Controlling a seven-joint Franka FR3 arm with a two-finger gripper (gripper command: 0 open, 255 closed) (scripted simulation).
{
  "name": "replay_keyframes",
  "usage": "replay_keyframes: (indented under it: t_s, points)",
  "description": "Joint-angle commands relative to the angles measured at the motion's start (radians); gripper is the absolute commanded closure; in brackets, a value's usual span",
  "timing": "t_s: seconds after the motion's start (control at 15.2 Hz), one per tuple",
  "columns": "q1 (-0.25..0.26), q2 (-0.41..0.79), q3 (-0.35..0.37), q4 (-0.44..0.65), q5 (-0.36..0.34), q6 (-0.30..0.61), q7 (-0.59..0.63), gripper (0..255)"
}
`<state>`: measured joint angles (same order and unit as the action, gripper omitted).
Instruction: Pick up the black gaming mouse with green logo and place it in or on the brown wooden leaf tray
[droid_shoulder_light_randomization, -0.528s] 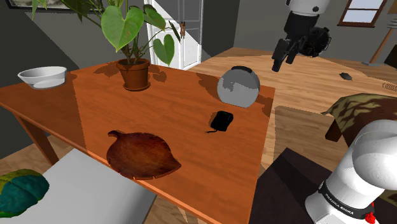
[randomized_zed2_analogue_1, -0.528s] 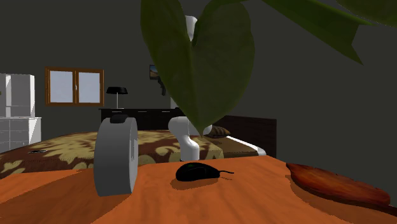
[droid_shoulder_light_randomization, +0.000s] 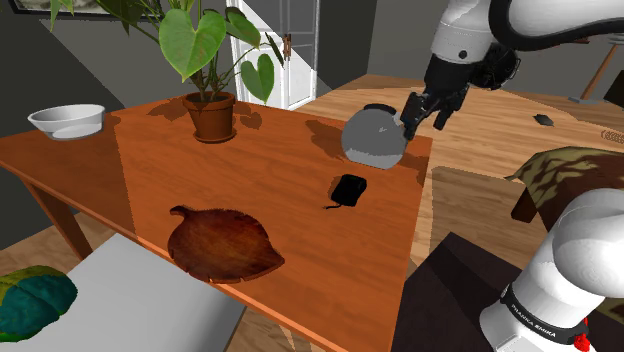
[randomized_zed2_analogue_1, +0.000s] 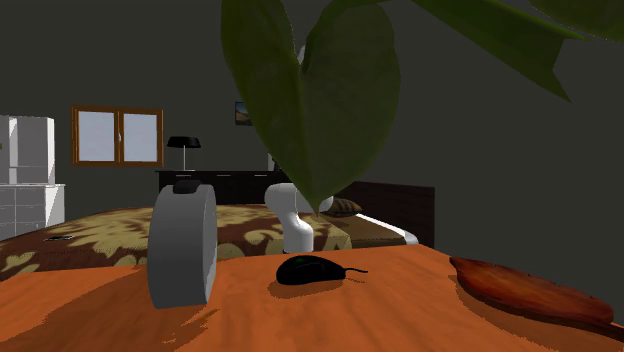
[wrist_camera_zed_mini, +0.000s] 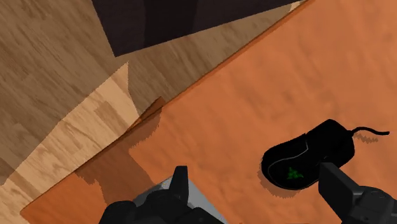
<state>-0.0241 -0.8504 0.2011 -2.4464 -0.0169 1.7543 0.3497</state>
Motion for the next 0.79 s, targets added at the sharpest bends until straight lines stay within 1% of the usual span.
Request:
replay_keyframes:
  t_s: [0.0, 0.4, 0.59, 0.73]
  points:
    - [-0.009, 0.007, 0.052, -0.051, 0.033, 0.067, 0.103, 0]
    - [-0.051, 0.097, 0.22, -0.117, 0.113, 0.249, 0.39, 0]
    - [-0.089, 0.176, 0.313, -0.119, 0.134, 0.344, 0.54, 0]
    - [-0.125, 0.238, 0.38, -0.11, 0.137, 0.407, 0.643, 0]
